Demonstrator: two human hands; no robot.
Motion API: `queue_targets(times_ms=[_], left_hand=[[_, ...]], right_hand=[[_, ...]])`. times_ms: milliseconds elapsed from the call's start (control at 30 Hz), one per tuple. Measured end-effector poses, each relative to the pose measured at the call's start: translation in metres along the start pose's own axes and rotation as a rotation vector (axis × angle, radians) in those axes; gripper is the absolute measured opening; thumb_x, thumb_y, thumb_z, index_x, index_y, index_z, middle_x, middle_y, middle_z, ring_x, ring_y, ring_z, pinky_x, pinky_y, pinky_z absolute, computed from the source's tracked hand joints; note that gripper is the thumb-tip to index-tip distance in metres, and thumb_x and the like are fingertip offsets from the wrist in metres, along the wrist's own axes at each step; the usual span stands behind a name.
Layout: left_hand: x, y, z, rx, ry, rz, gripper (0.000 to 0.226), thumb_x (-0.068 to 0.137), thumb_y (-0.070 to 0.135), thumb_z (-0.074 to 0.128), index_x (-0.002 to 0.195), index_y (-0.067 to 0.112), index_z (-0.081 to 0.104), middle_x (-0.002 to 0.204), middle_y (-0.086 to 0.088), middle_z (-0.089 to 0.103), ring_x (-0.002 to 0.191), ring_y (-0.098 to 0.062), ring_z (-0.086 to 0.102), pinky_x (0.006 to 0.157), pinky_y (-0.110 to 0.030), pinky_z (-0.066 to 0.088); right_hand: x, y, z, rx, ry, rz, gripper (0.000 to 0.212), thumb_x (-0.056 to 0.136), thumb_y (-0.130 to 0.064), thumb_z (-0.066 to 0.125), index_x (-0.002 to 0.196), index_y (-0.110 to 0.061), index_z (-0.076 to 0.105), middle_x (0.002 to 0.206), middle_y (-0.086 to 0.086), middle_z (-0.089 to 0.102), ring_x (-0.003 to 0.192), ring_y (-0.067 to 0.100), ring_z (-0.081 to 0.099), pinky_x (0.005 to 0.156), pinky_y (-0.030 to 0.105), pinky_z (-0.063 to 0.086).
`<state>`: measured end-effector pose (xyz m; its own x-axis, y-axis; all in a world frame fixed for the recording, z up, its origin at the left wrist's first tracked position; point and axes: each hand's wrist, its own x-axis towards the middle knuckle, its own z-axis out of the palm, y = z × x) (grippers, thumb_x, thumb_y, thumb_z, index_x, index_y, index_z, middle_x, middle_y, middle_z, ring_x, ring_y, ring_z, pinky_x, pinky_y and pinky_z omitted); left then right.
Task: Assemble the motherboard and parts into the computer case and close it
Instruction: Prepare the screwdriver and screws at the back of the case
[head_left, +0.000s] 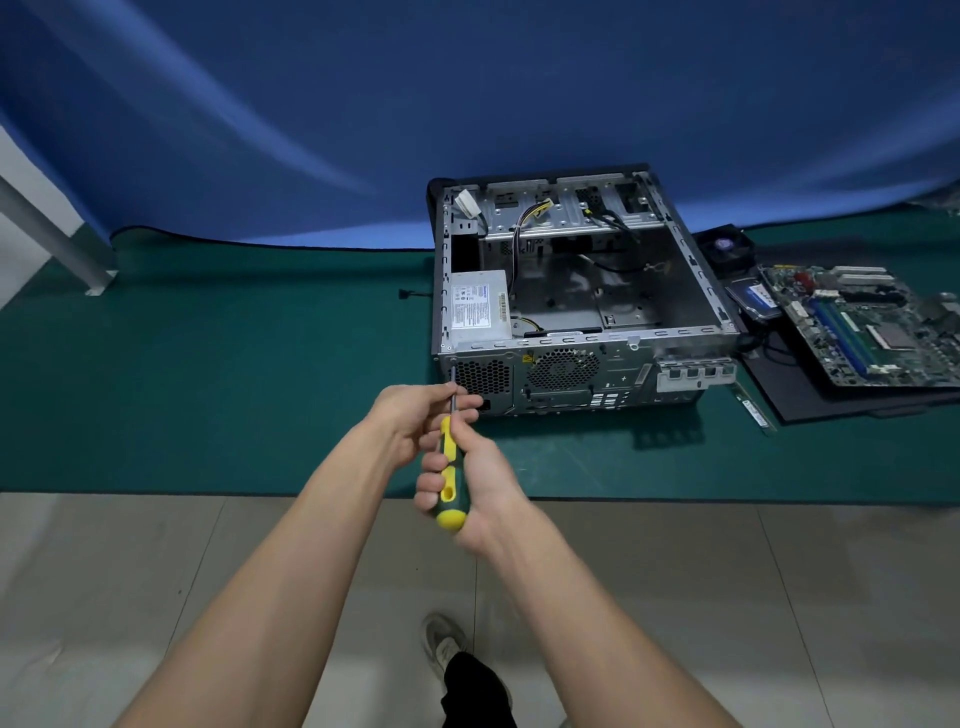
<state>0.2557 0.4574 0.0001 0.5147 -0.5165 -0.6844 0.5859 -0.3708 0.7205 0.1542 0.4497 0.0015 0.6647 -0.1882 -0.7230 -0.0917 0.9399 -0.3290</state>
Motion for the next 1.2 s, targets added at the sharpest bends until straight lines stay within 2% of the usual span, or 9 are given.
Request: queue_targets(times_ms=[100, 233, 400, 600, 700, 800, 933, 1000, 1200], left_hand=[[-0.002, 0.002, 0.001, 0.021, 0.018, 0.006, 0.016, 0.097, 0.009, 0.048, 0.086, 0.003, 0.057, 0.06, -0.003, 0.07, 0.046, -0.008, 0.065, 0.029, -0.013, 0.037], [0.0, 0.001, 0.004, -0.002, 0.021, -0.017, 0.015, 0.096, 0.007, 0.049, 0.085, 0.004, 0.058, 0.058, -0.004, 0.069, 0.045, -0.009, 0.064, 0.038, -0.017, 0.049], [0.0, 0.002, 0.01, -0.011, 0.032, 0.018, 0.022, 0.095, 0.009, 0.051, 0.076, 0.002, 0.061, 0.056, -0.002, 0.068, 0.035, -0.005, 0.053, 0.029, -0.015, 0.036], [-0.002, 0.005, 0.037, 0.031, 0.144, 0.161, 0.023, 0.091, 0.009, 0.055, 0.069, 0.005, 0.058, 0.044, -0.001, 0.054, 0.031, -0.011, 0.046, 0.033, -0.018, 0.038], [0.001, 0.019, 0.057, -0.004, 0.134, 0.255, 0.024, 0.092, 0.014, 0.054, 0.069, 0.006, 0.054, 0.044, -0.003, 0.047, 0.032, -0.013, 0.039, 0.033, -0.018, 0.034], [0.008, 0.036, 0.082, 0.01, 0.153, 0.327, 0.033, 0.095, 0.021, 0.048, 0.065, 0.007, 0.052, 0.036, 0.0, 0.044, 0.028, -0.011, 0.034, 0.032, -0.014, 0.025], [0.021, 0.056, 0.118, 0.101, 0.097, 0.382, 0.04, 0.097, 0.02, 0.041, 0.061, 0.007, 0.052, 0.035, -0.001, 0.042, 0.028, -0.011, 0.029, 0.032, -0.015, 0.02], [0.031, 0.067, 0.139, 0.219, 0.063, 0.406, 0.036, 0.09, 0.014, 0.045, 0.055, 0.01, 0.048, 0.039, -0.002, 0.037, 0.035, -0.014, 0.028, 0.036, -0.018, 0.021], [0.063, 0.089, 0.203, 0.495, -0.053, 0.561, 0.042, 0.086, 0.014, 0.051, 0.052, 0.018, 0.027, 0.049, 0.001, 0.023, 0.046, -0.013, 0.018, 0.051, -0.029, 0.016]], right_hand=[[-0.003, -0.002, -0.003, 0.009, -0.007, 0.017, 0.045, 0.096, -0.045, 0.049, 0.065, -0.012, 0.054, 0.045, -0.002, 0.043, 0.031, 0.011, 0.039, 0.035, 0.014, 0.032], [0.0, -0.005, -0.002, -0.35, 0.191, -0.057, 0.045, 0.096, -0.046, 0.048, 0.071, -0.011, 0.055, 0.05, 0.0, 0.045, 0.031, 0.013, 0.043, 0.041, 0.015, 0.037], [-0.011, -0.035, -0.004, -0.222, 0.034, 0.095, 0.053, 0.097, -0.053, 0.039, 0.061, -0.015, 0.044, 0.041, -0.005, 0.036, 0.026, 0.007, 0.032, 0.034, 0.009, 0.028], [-0.03, -0.083, -0.02, -0.572, 0.024, 0.111, 0.052, 0.098, -0.053, 0.038, 0.067, -0.014, 0.052, 0.04, -0.007, 0.041, 0.03, 0.005, 0.036, 0.036, 0.01, 0.03], [-0.04, -0.117, -0.02, -0.826, 0.074, 0.025, 0.051, 0.093, -0.057, 0.045, 0.065, -0.015, 0.055, 0.043, -0.007, 0.044, 0.034, 0.008, 0.039, 0.038, 0.013, 0.034], [-0.046, -0.148, -0.022, -1.057, 0.171, -0.197, 0.049, 0.083, -0.059, 0.06, 0.062, -0.015, 0.055, 0.043, -0.004, 0.046, 0.034, 0.012, 0.043, 0.038, 0.014, 0.034], [-0.053, -0.188, -0.025, -1.517, 0.472, -0.535, 0.024, 0.083, -0.035, 0.056, 0.067, -0.02, 0.049, 0.061, 0.002, 0.058, 0.06, 0.025, 0.055, 0.052, 0.027, 0.037], [-0.055, -0.212, -0.033, -1.538, 0.568, -0.631, 0.02, 0.083, -0.03, 0.053, 0.066, -0.021, 0.047, 0.065, 0.0, 0.057, 0.065, 0.025, 0.053, 0.054, 0.029, 0.034], [-0.065, -0.281, -0.073, -1.275, 0.764, -0.736, 0.029, 0.075, -0.029, 0.059, 0.055, -0.018, 0.043, 0.043, -0.006, 0.045, 0.043, 0.013, 0.04, 0.048, 0.027, 0.031]])
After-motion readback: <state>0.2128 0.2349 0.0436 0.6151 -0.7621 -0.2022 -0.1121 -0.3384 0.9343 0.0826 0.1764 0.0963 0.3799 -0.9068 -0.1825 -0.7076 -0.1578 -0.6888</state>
